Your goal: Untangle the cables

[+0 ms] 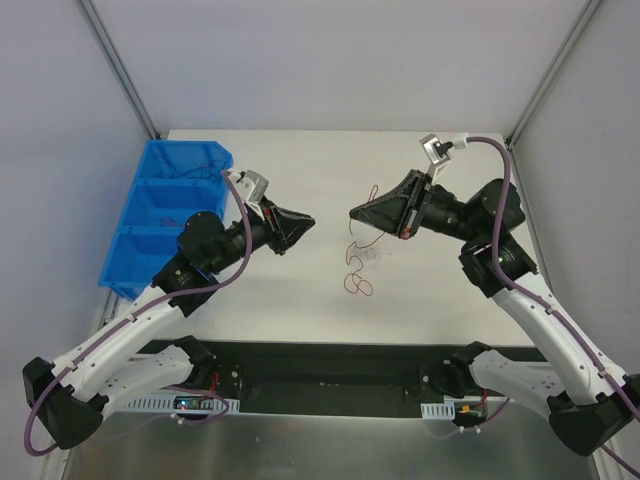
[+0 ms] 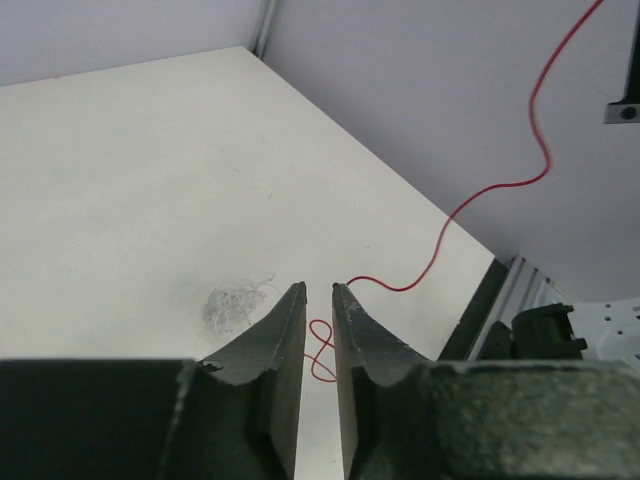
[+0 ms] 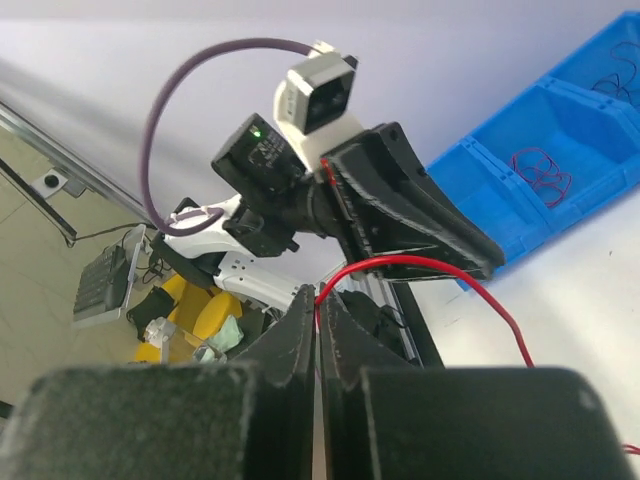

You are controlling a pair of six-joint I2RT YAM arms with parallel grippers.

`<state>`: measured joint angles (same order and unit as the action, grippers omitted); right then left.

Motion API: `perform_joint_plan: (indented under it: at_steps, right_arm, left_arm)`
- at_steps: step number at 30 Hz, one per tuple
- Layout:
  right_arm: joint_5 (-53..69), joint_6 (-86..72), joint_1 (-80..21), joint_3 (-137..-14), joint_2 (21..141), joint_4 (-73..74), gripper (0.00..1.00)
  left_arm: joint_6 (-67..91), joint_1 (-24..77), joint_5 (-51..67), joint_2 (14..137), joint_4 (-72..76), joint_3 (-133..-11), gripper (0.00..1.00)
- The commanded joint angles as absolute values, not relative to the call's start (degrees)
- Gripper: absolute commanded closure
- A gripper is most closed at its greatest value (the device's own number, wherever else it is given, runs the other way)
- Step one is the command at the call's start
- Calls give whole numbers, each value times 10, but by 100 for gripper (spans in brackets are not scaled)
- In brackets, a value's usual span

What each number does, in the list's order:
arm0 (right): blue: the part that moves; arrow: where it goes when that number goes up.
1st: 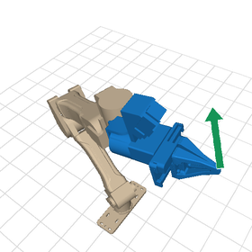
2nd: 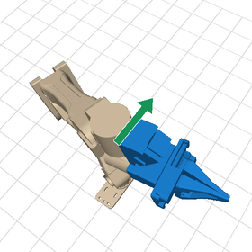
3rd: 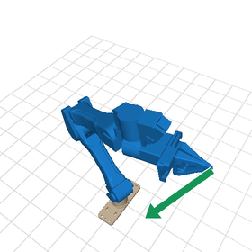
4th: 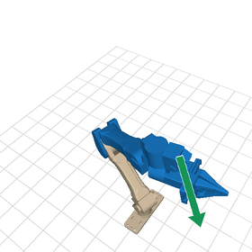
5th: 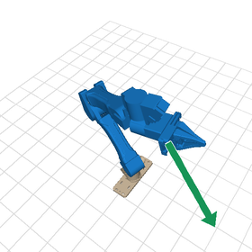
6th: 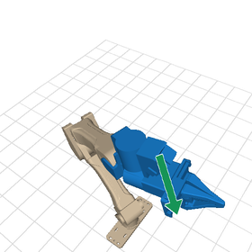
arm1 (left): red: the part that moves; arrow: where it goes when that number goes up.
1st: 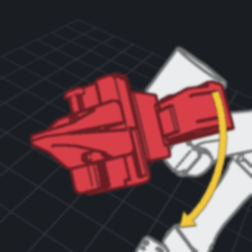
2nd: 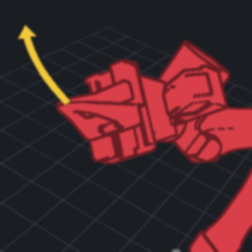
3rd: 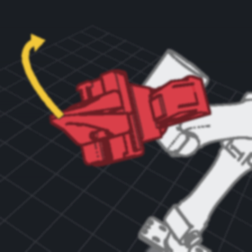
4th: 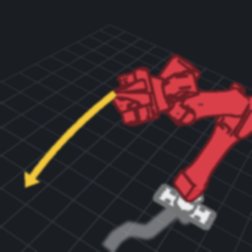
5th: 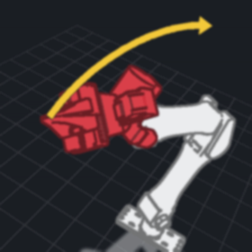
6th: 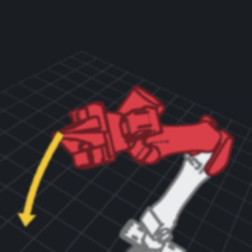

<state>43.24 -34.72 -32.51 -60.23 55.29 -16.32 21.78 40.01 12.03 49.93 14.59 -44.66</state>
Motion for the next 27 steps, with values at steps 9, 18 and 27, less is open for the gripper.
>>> perform_joint_plan:
  at_steps: [9, 18, 27]
  right_arm:
    - [467, -417, -326, -642, 558, -212, 99]
    - [461, -444, -327, -662, 559, -235, 99]
    - [410, -338, -327, -636, 542, -152, 93]
  left_arm:
    - [145, 394, 404, 645, 213, -514, 1]
    - [168, 398, 433, 775, 205, -561, 29]
    - [142, 388, 355, 729, 108, -556, 100]
